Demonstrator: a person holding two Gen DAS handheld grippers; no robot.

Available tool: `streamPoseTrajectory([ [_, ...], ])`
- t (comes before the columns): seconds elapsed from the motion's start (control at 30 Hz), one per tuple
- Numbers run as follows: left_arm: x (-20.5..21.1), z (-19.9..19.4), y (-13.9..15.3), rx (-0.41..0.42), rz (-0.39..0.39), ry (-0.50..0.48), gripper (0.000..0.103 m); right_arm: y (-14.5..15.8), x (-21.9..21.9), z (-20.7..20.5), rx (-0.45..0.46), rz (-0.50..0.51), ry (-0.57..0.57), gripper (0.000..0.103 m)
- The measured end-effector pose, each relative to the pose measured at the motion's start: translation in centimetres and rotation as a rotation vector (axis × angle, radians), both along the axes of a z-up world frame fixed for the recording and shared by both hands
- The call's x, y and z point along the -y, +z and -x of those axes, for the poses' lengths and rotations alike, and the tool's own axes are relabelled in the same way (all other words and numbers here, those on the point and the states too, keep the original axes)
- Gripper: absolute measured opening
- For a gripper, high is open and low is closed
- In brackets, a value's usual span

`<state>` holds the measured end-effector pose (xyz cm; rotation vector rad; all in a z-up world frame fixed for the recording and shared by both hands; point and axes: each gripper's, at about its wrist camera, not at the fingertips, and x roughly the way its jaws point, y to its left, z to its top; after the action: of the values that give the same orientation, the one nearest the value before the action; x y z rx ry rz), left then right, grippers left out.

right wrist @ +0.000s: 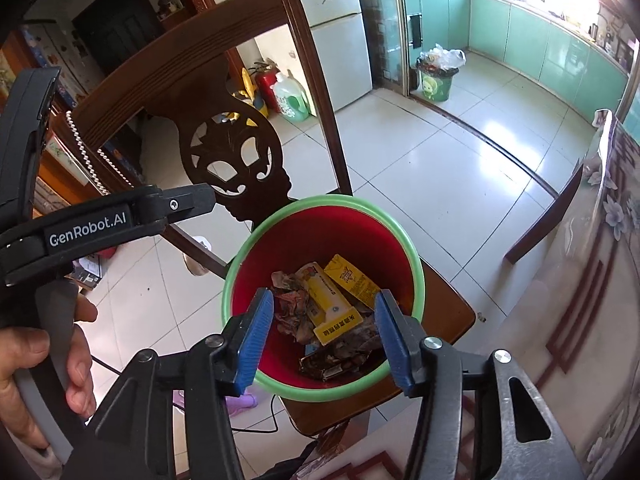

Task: Collect trash

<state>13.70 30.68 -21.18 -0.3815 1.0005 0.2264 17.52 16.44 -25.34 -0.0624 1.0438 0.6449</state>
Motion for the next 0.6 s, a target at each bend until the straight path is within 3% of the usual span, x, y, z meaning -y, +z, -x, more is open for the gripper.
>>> streamPoseTrajectory([
  [0.17,1.2,2.6,3.3,0.102,-0.025,-0.028,0.081,3.6,2.7,3.1,0.078,-0.033,-0.082,0.052],
  [0.3,3.6,5.0,6.9,0.196,-0.059,-0.078,0.082,9.3,5.9,6.8,0.224,-0.042,-0.178,0.055],
  [0.37,4.8,6.2,8.5,0.240,-0.060,-0.100,0.083,12.1,7.5,8.7,0.296,-0.051,-0.226,0.072],
  [0.4,5.5,7.0,9.3,0.265,-0.066,-0.105,0.083,13.4,8.3,9.7,0.327,-0.062,-0.247,0.075],
  [0.53,8.5,10.6,12.4,0.370,-0.109,-0.101,0.102,17.0,10.6,13.1,0.411,-0.075,-0.266,0.078],
  [0.6,10.1,12.6,13.7,0.427,-0.149,-0.088,0.103,18.4,11.9,14.9,0.425,-0.107,-0.262,0.078],
])
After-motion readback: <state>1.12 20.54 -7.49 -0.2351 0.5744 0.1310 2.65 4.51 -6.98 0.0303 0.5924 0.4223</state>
